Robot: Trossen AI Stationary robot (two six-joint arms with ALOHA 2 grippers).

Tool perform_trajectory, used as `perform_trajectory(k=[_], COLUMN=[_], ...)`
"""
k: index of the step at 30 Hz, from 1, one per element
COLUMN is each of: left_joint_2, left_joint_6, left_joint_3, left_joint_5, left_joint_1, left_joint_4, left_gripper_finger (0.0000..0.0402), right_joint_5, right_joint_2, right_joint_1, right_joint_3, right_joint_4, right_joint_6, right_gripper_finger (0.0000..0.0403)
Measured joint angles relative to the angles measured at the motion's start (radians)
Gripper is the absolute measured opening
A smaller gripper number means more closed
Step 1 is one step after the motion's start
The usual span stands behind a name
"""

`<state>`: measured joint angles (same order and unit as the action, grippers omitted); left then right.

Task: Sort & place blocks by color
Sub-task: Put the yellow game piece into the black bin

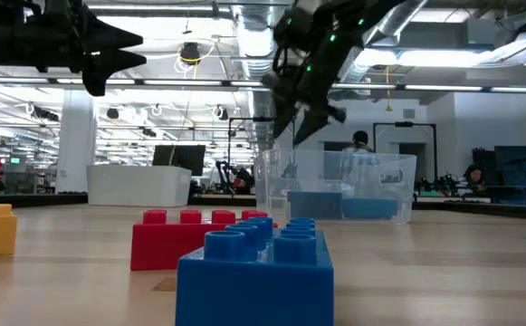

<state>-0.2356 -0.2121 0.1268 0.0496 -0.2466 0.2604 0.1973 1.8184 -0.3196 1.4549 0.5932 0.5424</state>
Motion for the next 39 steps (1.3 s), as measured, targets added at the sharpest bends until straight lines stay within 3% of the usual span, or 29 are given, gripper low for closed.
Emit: perform_trajectory(k=[4, 17, 39], left_joint_2=[-0.006, -0.027, -0.027], left_joint_6=[-0.010, -0.010, -0.015], left_joint_3=[0.000, 0.000, 0.000], left_joint_5=[-0.041, -0.040, -0.036], left_joint_1=[0.000, 0.000, 0.000], left_joint_4=[-0.019, -0.038, -0.043], left_gripper_finger=[0.0206, 0.0206, 0.0206], right_joint_5=[-0.070, -0.126, -0.187], right_joint_2=[0.072, 0.233, 0.299], right_joint_1=[-0.019, -0.077, -0.116], right_joint_3=[0.050, 0.149, 0.144], right_joint_4=[0.009, 0.147, 0.174], right_joint_6=[-0.024, -0.025, 0.023], right_gripper_finger=[0.0270, 0.0270, 0.0270])
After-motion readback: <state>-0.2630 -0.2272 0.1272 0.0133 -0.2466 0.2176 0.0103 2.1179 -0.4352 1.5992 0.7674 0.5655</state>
